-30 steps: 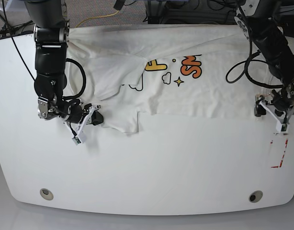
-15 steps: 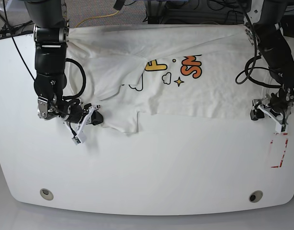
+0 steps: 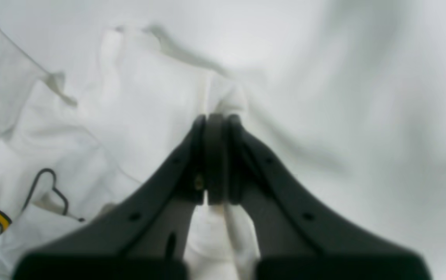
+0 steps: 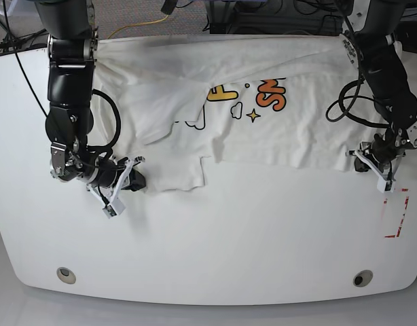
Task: Fold the T-shirt properly
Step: 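Lift the hem with both grippers and fold it over onto the collar, then press the folded edge down with the right gripper and release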
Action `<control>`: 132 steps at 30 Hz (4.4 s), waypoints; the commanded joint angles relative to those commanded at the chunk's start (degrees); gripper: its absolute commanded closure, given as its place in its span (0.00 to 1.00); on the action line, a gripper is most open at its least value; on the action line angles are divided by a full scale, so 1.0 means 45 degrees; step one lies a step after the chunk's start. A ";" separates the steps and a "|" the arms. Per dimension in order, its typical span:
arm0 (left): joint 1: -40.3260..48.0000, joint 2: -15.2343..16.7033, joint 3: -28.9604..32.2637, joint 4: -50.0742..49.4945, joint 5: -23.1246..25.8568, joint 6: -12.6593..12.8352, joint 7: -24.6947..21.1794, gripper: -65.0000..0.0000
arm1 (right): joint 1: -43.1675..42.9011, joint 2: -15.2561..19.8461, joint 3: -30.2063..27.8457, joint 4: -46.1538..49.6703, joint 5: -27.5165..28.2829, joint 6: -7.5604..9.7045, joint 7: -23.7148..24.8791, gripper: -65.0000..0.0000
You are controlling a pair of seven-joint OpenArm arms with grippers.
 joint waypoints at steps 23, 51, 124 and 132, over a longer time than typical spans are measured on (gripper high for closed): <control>0.2872 0.0371 -0.1328 0.6681 -0.0020 -0.0576 0.0664 1.00 | -0.1817 0.0469 0.1602 0.5411 0.0117 0.0000 -0.2579 1.00; 0.7658 0.0938 -0.3477 1.1643 0.0078 -0.0576 0.6603 1.00 | -0.8440 -0.0527 0.3106 1.0510 0.0137 0.0000 -0.3243 1.00; 0.5490 0.0567 0.0078 0.7736 0.1407 -0.0576 0.6310 0.74 | -0.5822 -0.2364 0.1504 0.4825 -0.3380 0.0000 -0.1387 0.83; 0.4923 0.0606 0.0977 0.9768 0.1426 -0.0576 0.7424 0.74 | -0.5822 -0.2403 0.1465 0.4806 -0.3321 0.0000 -0.1387 0.83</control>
